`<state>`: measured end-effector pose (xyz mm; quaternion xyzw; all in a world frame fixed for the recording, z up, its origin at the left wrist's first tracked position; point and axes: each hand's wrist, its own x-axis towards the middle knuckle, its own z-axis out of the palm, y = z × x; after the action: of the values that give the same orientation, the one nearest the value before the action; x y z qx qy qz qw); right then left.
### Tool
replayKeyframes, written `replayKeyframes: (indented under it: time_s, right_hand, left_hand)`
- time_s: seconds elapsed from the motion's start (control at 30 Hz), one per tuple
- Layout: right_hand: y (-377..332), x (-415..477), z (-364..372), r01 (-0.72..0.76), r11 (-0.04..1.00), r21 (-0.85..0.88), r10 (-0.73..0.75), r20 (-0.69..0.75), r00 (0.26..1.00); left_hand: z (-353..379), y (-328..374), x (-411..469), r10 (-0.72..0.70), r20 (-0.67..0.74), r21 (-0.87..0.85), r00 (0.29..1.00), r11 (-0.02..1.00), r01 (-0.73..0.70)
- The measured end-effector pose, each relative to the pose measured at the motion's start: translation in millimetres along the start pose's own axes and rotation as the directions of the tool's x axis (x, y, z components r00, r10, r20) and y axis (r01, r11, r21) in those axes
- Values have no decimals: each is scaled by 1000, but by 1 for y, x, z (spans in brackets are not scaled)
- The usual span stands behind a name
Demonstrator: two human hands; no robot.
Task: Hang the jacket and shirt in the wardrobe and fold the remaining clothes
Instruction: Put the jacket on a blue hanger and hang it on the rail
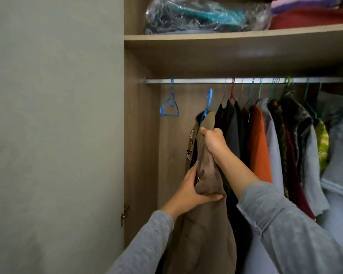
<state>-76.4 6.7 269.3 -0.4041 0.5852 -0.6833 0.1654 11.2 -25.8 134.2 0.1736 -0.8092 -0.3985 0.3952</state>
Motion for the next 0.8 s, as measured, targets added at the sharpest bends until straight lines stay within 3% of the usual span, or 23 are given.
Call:
replayKeyframes:
  time_s: [0.37, 0.57, 0.8]
  right_hand:
    - [-29, 157, 38, 126, 986, 107, -129, 21, 991]
    - [-34, 237, 47, 138, 990, 40, -139, 43, 989]
    - [-19, 276, 55, 91, 995, -38, -89, 51, 995]
  left_hand:
    - [-43, -28, 174, 163, 9, -19, 987, 986, -163]
    - [-60, -47, 253, 178, 31, -19, 984, 984, -177]
    - [-72, -59, 285, 155, 85, 58, 984, 985, -160]
